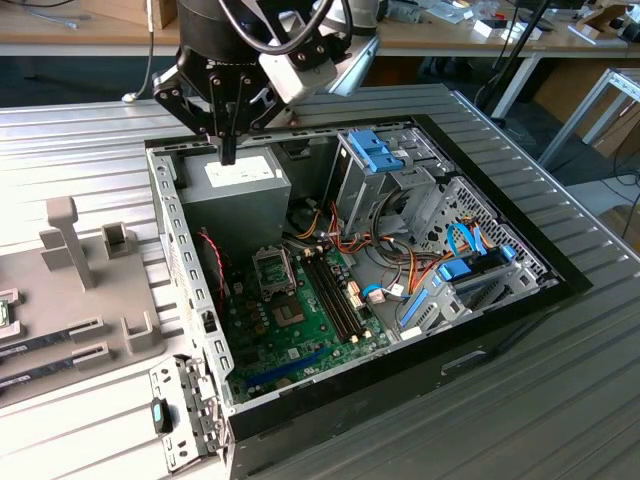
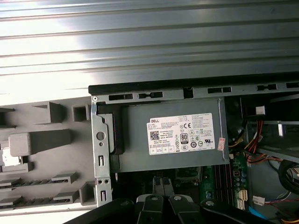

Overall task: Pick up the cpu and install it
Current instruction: 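Reach for the cpu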

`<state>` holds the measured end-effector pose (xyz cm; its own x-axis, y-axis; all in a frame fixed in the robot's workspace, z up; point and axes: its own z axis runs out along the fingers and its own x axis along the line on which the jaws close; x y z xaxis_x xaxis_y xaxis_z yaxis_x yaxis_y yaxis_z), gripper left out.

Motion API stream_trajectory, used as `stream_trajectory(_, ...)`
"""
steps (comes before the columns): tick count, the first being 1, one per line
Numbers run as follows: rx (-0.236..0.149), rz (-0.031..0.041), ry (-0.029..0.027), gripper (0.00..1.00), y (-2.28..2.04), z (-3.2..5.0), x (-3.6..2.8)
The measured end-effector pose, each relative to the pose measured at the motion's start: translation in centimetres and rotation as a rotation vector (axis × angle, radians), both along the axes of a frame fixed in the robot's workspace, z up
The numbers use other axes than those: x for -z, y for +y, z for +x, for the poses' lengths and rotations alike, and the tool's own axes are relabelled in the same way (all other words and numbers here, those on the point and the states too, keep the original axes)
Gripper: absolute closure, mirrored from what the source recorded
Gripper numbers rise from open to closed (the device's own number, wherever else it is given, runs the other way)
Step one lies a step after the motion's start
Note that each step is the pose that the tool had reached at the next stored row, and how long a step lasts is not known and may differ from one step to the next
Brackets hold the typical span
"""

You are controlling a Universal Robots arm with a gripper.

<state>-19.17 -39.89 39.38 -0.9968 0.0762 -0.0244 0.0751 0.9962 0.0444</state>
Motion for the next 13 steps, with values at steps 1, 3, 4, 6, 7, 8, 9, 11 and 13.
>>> stream_trajectory(1, 0.000, 0.0000, 0.0000, 0.89, 0.00, -0.02, 0.00)
stream_trajectory(3, 0.000, 0.0000, 0.0000, 0.89, 0.00, -0.07, 0.00)
stream_trajectory(4, 0.000, 0.0000, 0.0000, 0.89, 0.00, -0.09, 0.00)
stream_trajectory(6, 0.000, 0.0000, 0.0000, 0.89, 0.00, -0.14, 0.00)
stream_trajectory(7, 0.000, 0.0000, -0.0001, 0.89, 0.00, -0.19, 0.00)
stream_trajectory(8, 0.000, 0.0001, -0.0001, 0.89, 0.00, -0.22, 0.00)
stream_trajectory(9, 0.000, 0.0000, 0.0000, 0.89, 0.00, -0.27, 0.00)
stream_trajectory(11, 0.000, 0.0000, 0.0000, 0.89, 0.00, -0.32, 0.00)
stream_trajectory(13, 0.000, 0.0000, 0.0000, 0.89, 0.00, -0.36, 0.00)
